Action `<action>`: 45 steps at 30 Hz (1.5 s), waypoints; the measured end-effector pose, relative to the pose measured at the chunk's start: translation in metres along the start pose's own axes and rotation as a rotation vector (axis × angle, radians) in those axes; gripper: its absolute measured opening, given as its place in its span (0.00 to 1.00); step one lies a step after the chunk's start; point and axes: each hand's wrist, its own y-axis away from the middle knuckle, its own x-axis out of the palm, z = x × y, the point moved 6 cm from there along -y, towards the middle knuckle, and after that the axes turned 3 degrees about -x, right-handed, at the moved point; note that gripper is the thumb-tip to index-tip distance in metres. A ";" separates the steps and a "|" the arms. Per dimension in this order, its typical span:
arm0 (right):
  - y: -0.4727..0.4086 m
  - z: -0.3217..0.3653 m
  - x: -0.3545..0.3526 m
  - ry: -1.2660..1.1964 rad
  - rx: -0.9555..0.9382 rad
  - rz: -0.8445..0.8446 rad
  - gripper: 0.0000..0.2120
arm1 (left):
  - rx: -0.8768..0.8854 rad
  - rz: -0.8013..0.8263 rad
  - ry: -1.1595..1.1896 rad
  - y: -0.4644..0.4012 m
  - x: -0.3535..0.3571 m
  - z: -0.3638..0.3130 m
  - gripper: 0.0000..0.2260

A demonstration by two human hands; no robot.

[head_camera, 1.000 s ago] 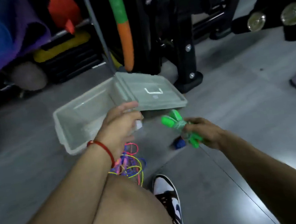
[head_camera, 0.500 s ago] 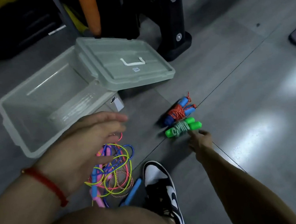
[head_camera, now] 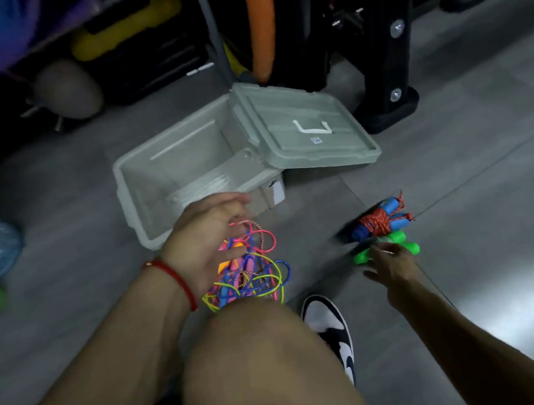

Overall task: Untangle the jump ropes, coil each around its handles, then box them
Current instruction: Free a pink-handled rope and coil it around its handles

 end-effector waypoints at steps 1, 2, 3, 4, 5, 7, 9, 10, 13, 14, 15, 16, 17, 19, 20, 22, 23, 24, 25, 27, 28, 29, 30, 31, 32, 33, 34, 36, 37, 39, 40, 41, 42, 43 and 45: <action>0.013 0.021 0.016 0.062 -0.070 0.104 0.02 | 0.031 -0.031 -0.026 0.006 -0.014 0.008 0.07; 0.027 0.044 0.033 0.131 -0.141 0.211 0.04 | 0.053 -0.054 -0.057 0.013 -0.030 0.018 0.07; 0.042 0.068 0.050 0.188 -0.208 0.321 0.05 | 0.072 -0.069 -0.100 0.023 -0.046 0.028 0.06; 0.062 0.095 0.068 0.257 -0.280 0.442 0.04 | 0.093 -0.083 -0.148 0.033 -0.062 0.037 0.05; 0.083 0.121 0.087 0.316 -0.351 0.563 0.04 | 0.119 -0.102 -0.211 0.042 -0.080 0.045 0.06; 0.126 0.164 0.121 0.470 -0.479 0.785 0.05 | 0.141 -0.140 -0.362 0.054 -0.114 0.058 0.08; 0.153 0.188 0.154 0.710 -0.589 0.902 0.03 | 0.133 -0.205 -0.437 0.059 -0.146 0.069 0.08; 0.163 0.194 0.171 0.840 -0.632 0.940 0.03 | 0.142 -0.241 -0.423 0.060 -0.159 0.073 0.08; 0.181 0.188 0.220 1.278 -0.761 0.975 0.04 | 0.154 -0.342 -0.532 0.061 -0.182 0.091 0.08; 0.185 0.178 0.236 1.427 -0.801 0.983 0.04 | 0.143 -0.348 -0.655 0.061 -0.185 0.099 0.10; 0.185 0.163 0.251 1.530 -0.838 0.998 0.04 | 0.122 -0.339 -0.787 0.062 -0.188 0.109 0.13; 0.187 0.146 0.267 1.583 -0.882 1.021 0.03 | 0.093 -0.314 -0.886 0.063 -0.191 0.118 0.16; 0.187 0.126 0.282 1.595 -0.938 1.050 0.02 | 0.061 -0.288 -0.944 0.063 -0.195 0.128 0.18; 0.173 0.079 0.313 1.658 -1.016 1.056 0.02 | 0.006 -0.252 -0.971 0.063 -0.208 0.147 0.20; 0.161 0.053 0.324 1.742 -1.026 1.037 0.07 | -0.015 -0.247 -0.965 0.065 -0.214 0.155 0.21; 0.133 0.009 0.340 1.856 -1.011 0.938 0.14 | -0.051 -0.242 -0.922 0.064 -0.226 0.168 0.22; 0.115 -0.010 0.343 1.865 -0.974 0.888 0.18 | -0.070 -0.242 -0.890 0.064 -0.231 0.171 0.23; 0.103 -0.026 0.343 1.859 -0.917 0.853 0.21 | -0.084 -0.245 -0.868 0.063 -0.234 0.173 0.24; 0.089 -0.040 0.341 1.845 -0.867 0.831 0.24 | -0.091 -0.253 -0.855 0.061 -0.238 0.174 0.25; 0.071 -0.057 0.338 1.729 -0.883 0.783 0.24 | -0.077 -0.267 -0.843 0.058 -0.240 0.170 0.24; 0.066 -0.059 0.337 1.620 -0.968 0.737 0.22 | -0.060 -0.272 -0.834 0.056 -0.239 0.167 0.24; 0.063 -0.061 0.333 1.554 -1.055 0.672 0.20 | -0.042 -0.271 -0.824 0.055 -0.238 0.163 0.23; 0.062 -0.064 0.327 1.579 -1.087 0.609 0.19 | -0.027 -0.268 -0.820 0.054 -0.235 0.160 0.23; 0.063 -0.068 0.321 1.627 -1.096 0.577 0.19 | -0.016 -0.265 -0.820 0.053 -0.233 0.157 0.22; 0.068 -0.069 0.315 1.616 -1.127 0.579 0.19 | -0.006 -0.260 -0.822 0.052 -0.231 0.155 0.22; 0.073 -0.068 0.310 1.557 -1.158 0.599 0.20 | 0.000 -0.258 -0.822 0.051 -0.230 0.154 0.22; 0.077 -0.064 0.307 1.476 -1.187 0.602 0.22 | 0.000 -0.252 -0.828 0.051 -0.229 0.154 0.21; 0.075 -0.050 0.307 1.382 -1.252 0.530 0.22 | -0.010 -0.242 -0.845 0.053 -0.227 0.156 0.23; 0.071 -0.042 0.309 1.342 -1.283 0.481 0.21 | -0.012 -0.241 -0.845 0.053 -0.226 0.158 0.24; 0.053 -0.032 0.320 1.319 -1.156 0.467 0.24 | -0.019 -0.242 -0.843 0.052 -0.224 0.163 0.24; 0.046 -0.034 0.326 1.336 -1.008 0.548 0.29 | -0.021 -0.247 -0.845 0.052 -0.222 0.165 0.25; 0.038 -0.040 0.331 1.356 -0.847 0.644 0.35 | -0.025 -0.250 -0.847 0.051 -0.221 0.167 0.25; 0.037 -0.045 0.334 1.380 -0.745 0.722 0.40 | -0.034 -0.244 -0.851 0.050 -0.220 0.170 0.26; 0.038 -0.049 0.338 1.428 -0.735 0.763 0.43 | -0.045 -0.235 -0.858 0.049 -0.218 0.172 0.26; 0.048 -0.063 0.339 1.498 -0.795 0.793 0.46 | -0.062 -0.218 -0.888 0.048 -0.214 0.175 0.28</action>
